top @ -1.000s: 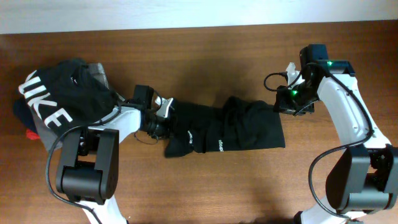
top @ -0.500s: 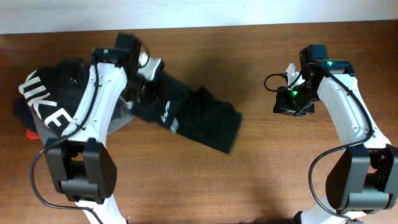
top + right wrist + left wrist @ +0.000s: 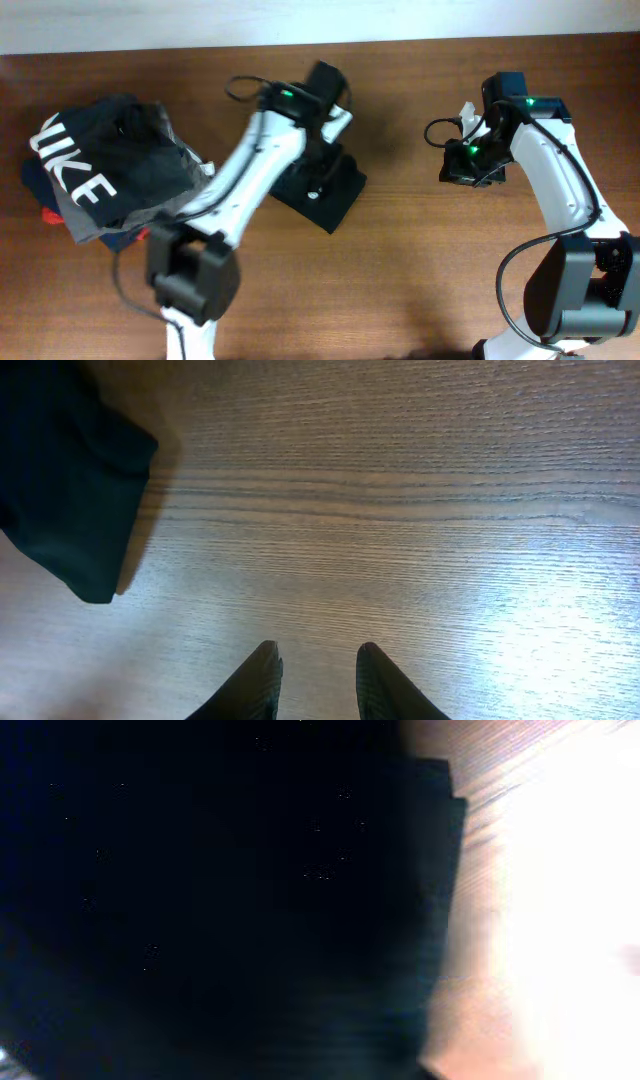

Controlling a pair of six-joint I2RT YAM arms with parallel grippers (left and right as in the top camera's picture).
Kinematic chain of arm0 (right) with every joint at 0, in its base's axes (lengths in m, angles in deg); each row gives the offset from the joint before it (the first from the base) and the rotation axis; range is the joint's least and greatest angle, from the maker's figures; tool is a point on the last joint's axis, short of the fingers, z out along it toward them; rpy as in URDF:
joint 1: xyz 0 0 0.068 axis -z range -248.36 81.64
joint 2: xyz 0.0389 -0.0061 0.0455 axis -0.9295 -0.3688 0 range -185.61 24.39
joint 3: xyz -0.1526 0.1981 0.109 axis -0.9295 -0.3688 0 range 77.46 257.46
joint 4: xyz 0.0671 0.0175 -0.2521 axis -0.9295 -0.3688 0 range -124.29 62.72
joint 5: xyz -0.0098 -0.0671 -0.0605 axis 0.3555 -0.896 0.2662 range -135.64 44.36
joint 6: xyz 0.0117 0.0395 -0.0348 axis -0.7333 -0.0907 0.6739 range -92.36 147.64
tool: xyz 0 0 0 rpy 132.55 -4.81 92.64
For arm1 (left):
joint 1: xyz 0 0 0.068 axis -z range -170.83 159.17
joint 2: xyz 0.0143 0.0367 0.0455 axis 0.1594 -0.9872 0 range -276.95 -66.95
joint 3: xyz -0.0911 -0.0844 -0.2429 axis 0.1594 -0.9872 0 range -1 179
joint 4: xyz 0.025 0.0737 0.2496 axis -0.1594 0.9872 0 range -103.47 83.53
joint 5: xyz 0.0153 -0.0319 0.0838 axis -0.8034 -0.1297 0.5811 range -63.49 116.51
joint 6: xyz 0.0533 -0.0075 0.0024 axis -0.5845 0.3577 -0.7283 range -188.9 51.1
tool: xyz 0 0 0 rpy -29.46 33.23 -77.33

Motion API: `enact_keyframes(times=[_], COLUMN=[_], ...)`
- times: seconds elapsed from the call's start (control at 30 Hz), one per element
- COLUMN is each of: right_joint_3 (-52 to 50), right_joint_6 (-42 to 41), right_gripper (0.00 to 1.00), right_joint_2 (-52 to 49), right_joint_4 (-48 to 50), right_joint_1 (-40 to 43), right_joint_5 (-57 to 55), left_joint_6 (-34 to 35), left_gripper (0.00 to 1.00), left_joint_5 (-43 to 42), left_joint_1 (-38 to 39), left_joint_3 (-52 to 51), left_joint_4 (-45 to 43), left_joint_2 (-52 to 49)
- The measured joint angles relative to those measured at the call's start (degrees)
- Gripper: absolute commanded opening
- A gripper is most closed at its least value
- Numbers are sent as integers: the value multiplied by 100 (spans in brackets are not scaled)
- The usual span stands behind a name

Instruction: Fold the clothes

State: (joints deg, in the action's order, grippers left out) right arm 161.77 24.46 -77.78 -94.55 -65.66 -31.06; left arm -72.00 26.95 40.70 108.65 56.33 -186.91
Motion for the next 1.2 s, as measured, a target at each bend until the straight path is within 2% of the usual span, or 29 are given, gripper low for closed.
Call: enact_keyframes(times=[0.03,0.13,0.17,0.27,0.37,0.47,0.5,0.53,0.7,0.8,0.83,0.9,0.97,1.1,1.2], right_joint_3=[0,0,0,0,0,0,0,0,0,0,0,0,0,0,0], right_joint_6=[-4,-4,-4,-4,-2,-2,0,0,31,146,195,282,334,409,389], right_gripper=[30,30,30,30,31,34,34,35,35,36,38,40,44,58,62], right_joint_2=[0,0,0,0,0,0,0,0,0,0,0,0,0,0,0], right_joint_4=[0,0,0,0,0,0,4,2,15,101,140,262,367,590,881], right_joint_1=[0,0,0,0,0,0,0,0,0,0,0,-7,-24,-249,-619], right_joint_5=[0,0,0,0,0,0,0,0,122,422,546,844,1075,1333,1405], left_joint_6=[-9,-39,-37,-44,-11,22,52,61,72,72,72,70,59,-116,-236], left_gripper=[49,52,58,66,73,87,97,99,98,89,82,79,80,80,79], left_joint_5=[90,273,310,382,426,448,448,448,450,315,203,-122,-525,-1410,-1895], left_joint_1=[66,227,273,380,439,417,393,365,24,-332,-472,-756,-1032,-1425,-1499], left_joint_3=[0,-2,-2,-2,229,737,988,1172,1810,1840,1840,1821,1766,1333,841], left_joint_4=[-46,-203,-223,-188,245,680,809,909,1126,1161,1172,1152,1102,837,533], left_joint_2=[-162,-623,-734,-852,-852,-850,-850,-837,-599,-518,-518,-518,-518,-518,-520])
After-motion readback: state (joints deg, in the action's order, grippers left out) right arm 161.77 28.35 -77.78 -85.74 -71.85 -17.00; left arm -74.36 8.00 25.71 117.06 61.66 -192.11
